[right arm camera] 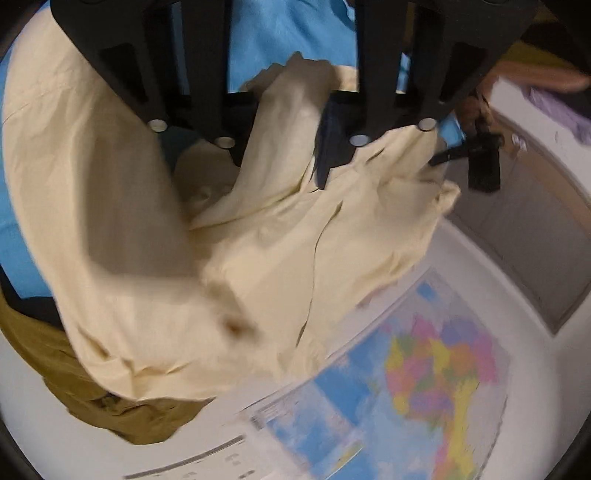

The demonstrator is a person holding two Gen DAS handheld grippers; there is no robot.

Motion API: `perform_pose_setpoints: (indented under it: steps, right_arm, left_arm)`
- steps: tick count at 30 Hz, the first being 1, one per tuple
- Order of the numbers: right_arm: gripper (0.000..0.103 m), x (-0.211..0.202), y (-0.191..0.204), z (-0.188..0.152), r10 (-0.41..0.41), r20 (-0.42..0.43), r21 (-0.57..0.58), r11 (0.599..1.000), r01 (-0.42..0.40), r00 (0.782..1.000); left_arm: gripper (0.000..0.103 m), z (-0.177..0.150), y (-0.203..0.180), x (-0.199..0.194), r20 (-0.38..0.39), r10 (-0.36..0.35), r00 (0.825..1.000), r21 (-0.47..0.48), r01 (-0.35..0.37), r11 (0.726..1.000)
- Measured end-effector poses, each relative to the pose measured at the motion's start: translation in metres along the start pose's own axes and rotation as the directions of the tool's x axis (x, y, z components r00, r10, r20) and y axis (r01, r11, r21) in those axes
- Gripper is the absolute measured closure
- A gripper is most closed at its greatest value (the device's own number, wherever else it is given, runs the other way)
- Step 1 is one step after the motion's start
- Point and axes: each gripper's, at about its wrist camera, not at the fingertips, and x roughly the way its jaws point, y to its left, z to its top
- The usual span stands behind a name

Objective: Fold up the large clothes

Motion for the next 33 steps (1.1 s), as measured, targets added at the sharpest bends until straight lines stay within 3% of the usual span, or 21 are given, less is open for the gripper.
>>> perform_pose_setpoints:
  steps: [3, 6, 7, 8, 9, 11, 14, 17, 19, 20, 21, 22, 23, 24, 25, 26, 27, 28, 29, 31, 33]
  right_arm:
    - [0.024, 0.016, -0.005, -0.010, -0.012, -0.085, -0.013, 1.000, 0.010, 0.996]
    - [0.020, 0.028, -0.004, -0.030, -0.035, -0.141, -0.060, 0.998, 0.026, 0.989]
    - [0.022, 0.028, -0.001, -0.033, -0.047, -0.137, -0.085, 0.996, 0.036, 0.989]
    - [0.031, 0.028, 0.003, -0.037, -0.067, -0.125, -0.106, 0.993, 0.054, 0.990]
    - [0.055, 0.028, 0.005, -0.038, -0.062, -0.124, -0.102, 0.994, 0.049, 0.990]
    - [0.080, 0.025, -0.001, -0.038, 0.012, -0.132, -0.033, 0.999, -0.016, 0.991]
    - [0.086, -0.002, 0.010, -0.040, 0.086, -0.077, -0.016, 0.996, -0.088, 0.993]
    - [0.087, -0.039, 0.031, -0.039, 0.166, -0.014, -0.042, 0.985, -0.167, 0.986]
    - [0.082, -0.049, 0.040, -0.040, 0.140, -0.025, -0.070, 0.987, -0.142, 0.990]
    - [0.071, -0.046, 0.041, -0.040, 0.076, -0.049, -0.085, 0.993, -0.080, 0.996]
    - [0.056, -0.038, 0.041, -0.042, -0.028, -0.097, -0.122, 0.992, 0.016, 0.995]
    - [0.052, -0.026, 0.039, -0.044, -0.169, -0.153, -0.174, 0.974, 0.141, 0.974]
    - [0.050, -0.022, 0.037, -0.043, -0.232, -0.170, -0.195, 0.960, 0.198, 0.958]
    - [0.048, -0.020, 0.036, -0.042, -0.275, -0.185, -0.221, 0.947, 0.233, 0.944]
    - [0.048, -0.024, 0.039, -0.039, -0.283, -0.175, -0.240, 0.941, 0.238, 0.943]
    - [0.047, -0.031, 0.043, -0.037, -0.289, -0.156, -0.255, 0.936, 0.244, 0.945]
    - [0.041, -0.042, 0.052, -0.032, -0.293, -0.125, -0.289, 0.925, 0.248, 0.948]
    - [0.036, -0.057, 0.063, -0.028, -0.269, -0.087, -0.324, 0.918, 0.228, 0.959]
    - [0.029, -0.067, 0.066, -0.025, -0.248, -0.056, -0.344, 0.914, 0.214, 0.967]
    - [0.026, -0.084, 0.082, -0.012, -0.230, 0.031, -0.394, 0.891, 0.224, 0.973]
    - [0.023, -0.076, 0.098, 0.005, -0.234, 0.083, -0.431, 0.868, 0.247, 0.969]
  left_arm:
    - [0.081, 0.007, 0.007, -0.007, 0.004, 0.000, 1.000, -0.071, 0.000, 0.997]
    - [0.080, 0.001, 0.001, -0.002, -0.017, 0.091, 0.996, -0.023, -0.092, 0.996]
    - [0.073, -0.001, -0.002, 0.002, -0.025, 0.101, 0.995, -0.008, -0.101, 0.995]
    - [0.063, -0.003, -0.002, 0.006, -0.036, 0.113, 0.993, -0.005, -0.113, 0.994]
    - [0.060, -0.005, 0.000, 0.010, -0.045, 0.106, 0.993, -0.006, -0.107, 0.994]
    - [0.068, -0.010, 0.003, 0.014, -0.054, 0.104, 0.993, -0.006, -0.104, 0.995]
    - [0.086, -0.010, 0.009, -0.008, -0.023, 0.034, 0.999, -0.063, -0.035, 0.997]
    - [0.087, -0.010, -0.005, -0.043, 0.019, -0.010, 1.000, -0.053, 0.011, 0.999]
    - [0.080, -0.007, -0.019, -0.058, 0.012, 0.022, 1.000, 0.008, -0.022, 1.000]
    - [0.064, -0.007, -0.024, -0.058, 0.000, 0.091, 0.996, 0.046, -0.091, 0.995]
    - [0.054, -0.006, -0.030, -0.055, -0.003, 0.206, 0.978, 0.109, -0.205, 0.973]
    - [0.044, -0.006, -0.036, -0.051, 0.016, 0.323, 0.946, 0.171, -0.321, 0.931]
    - [0.046, -0.005, -0.042, -0.052, 0.049, 0.412, 0.910, 0.223, -0.412, 0.884]
    - [0.047, -0.003, -0.045, -0.058, 0.080, 0.424, 0.902, 0.233, -0.431, 0.872]
    - [0.047, -0.002, -0.049, -0.068, 0.109, 0.396, 0.912, 0.239, -0.411, 0.880]
    - [0.042, -0.001, -0.054, -0.089, 0.164, 0.302, 0.939, 0.252, -0.336, 0.907]
    - [0.039, 0.000, -0.060, -0.111, 0.239, 0.234, 0.942, 0.269, -0.295, 0.917]
    - [0.029, 0.000, -0.064, -0.125, 0.296, 0.223, 0.929, 0.278, -0.307, 0.910]
    - [0.024, 0.004, -0.073, -0.138, 0.378, 0.232, 0.896, 0.295, -0.354, 0.887]
    - [0.024, 0.013, -0.082, -0.134, 0.409, 0.262, 0.874, 0.320, -0.406, 0.856]
    - [0.024, 0.035, -0.086, -0.099, 0.350, 0.280, 0.894, 0.360, -0.404, 0.841]
